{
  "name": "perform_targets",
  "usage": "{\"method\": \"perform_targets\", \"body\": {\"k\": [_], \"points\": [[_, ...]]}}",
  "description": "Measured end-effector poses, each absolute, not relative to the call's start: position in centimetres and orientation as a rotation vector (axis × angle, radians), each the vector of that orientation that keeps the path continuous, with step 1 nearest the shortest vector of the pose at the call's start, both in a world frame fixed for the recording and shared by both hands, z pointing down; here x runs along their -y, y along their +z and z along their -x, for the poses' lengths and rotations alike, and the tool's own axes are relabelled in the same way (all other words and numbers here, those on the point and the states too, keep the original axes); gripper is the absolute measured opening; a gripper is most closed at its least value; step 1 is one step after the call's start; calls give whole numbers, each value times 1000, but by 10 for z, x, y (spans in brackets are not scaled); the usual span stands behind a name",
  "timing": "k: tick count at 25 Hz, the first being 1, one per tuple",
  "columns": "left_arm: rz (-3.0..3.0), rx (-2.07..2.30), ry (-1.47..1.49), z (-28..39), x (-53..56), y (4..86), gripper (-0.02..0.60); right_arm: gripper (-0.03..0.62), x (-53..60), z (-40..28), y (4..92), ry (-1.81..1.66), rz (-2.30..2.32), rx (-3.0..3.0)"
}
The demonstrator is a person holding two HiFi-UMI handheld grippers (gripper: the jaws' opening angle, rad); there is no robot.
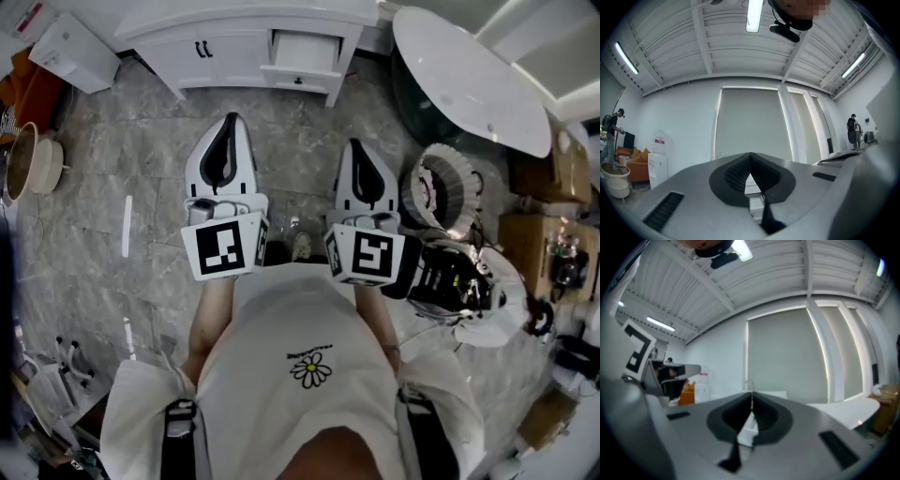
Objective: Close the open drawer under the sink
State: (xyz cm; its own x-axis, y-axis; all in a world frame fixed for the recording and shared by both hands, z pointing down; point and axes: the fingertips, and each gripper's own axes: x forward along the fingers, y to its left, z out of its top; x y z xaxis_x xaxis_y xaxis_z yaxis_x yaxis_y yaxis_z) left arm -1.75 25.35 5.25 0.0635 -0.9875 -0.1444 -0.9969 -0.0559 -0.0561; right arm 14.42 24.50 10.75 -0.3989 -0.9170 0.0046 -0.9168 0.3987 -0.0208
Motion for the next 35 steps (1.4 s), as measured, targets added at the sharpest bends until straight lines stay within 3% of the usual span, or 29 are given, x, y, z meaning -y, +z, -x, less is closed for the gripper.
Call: {"method": "perform_targets", "body": {"k": [19, 35], "points": [[2163, -1946, 142, -41, -250, 33, 20, 29, -246, -188, 105, 12, 1665, -2616], [2182, -1975, 224, -8, -204, 42, 20, 29, -207, -159, 104, 106, 1677, -2642]]}}
